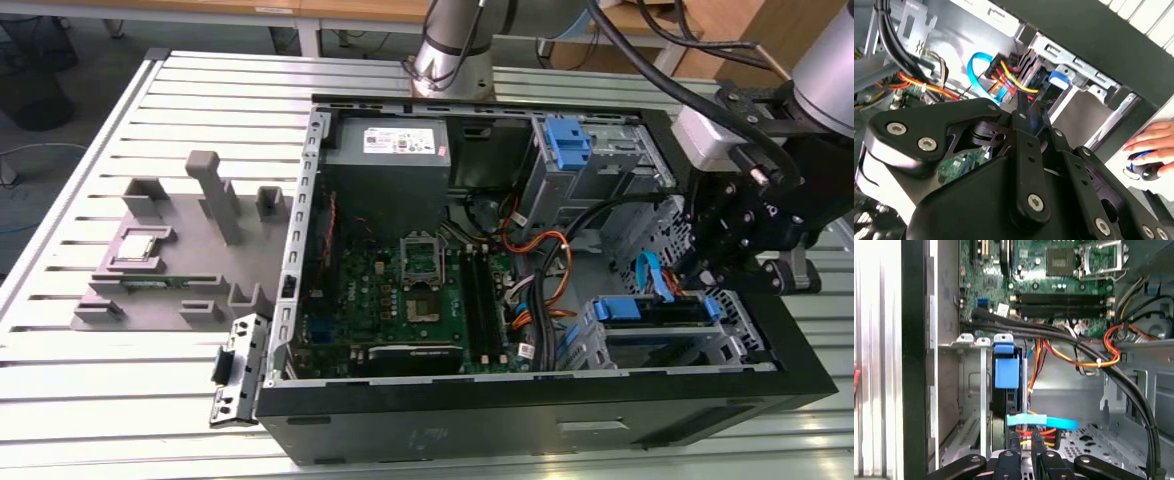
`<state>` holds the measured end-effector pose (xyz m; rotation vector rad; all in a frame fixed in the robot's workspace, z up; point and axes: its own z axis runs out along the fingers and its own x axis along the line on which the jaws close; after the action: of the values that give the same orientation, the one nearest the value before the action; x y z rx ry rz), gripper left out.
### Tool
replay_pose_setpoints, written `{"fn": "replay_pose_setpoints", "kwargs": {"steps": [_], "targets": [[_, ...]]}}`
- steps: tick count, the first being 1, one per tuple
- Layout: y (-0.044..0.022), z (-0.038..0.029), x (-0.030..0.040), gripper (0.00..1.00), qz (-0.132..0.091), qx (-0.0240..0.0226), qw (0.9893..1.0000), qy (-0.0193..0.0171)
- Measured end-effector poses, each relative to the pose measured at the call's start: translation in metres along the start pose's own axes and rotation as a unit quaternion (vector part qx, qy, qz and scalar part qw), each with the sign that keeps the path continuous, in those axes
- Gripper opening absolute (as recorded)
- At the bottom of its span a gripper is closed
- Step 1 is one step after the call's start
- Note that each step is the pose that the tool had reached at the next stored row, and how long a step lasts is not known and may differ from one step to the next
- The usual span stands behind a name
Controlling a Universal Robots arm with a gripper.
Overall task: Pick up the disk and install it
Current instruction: 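Insert the second disk wire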
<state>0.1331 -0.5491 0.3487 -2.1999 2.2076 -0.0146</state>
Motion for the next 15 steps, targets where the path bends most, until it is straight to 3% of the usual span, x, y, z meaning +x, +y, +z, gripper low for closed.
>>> {"fn": "replay_pose_setpoints", "kwargs": {"steps": [8,15], "targets": [[-0.0001,-0.0004,0.0001,0.24,0.0,-0.0011,1.0,0.0001],[-0.0002,-0.0084,0.0,0.24,0.0,-0.0011,1.0,-0.0001]]}}
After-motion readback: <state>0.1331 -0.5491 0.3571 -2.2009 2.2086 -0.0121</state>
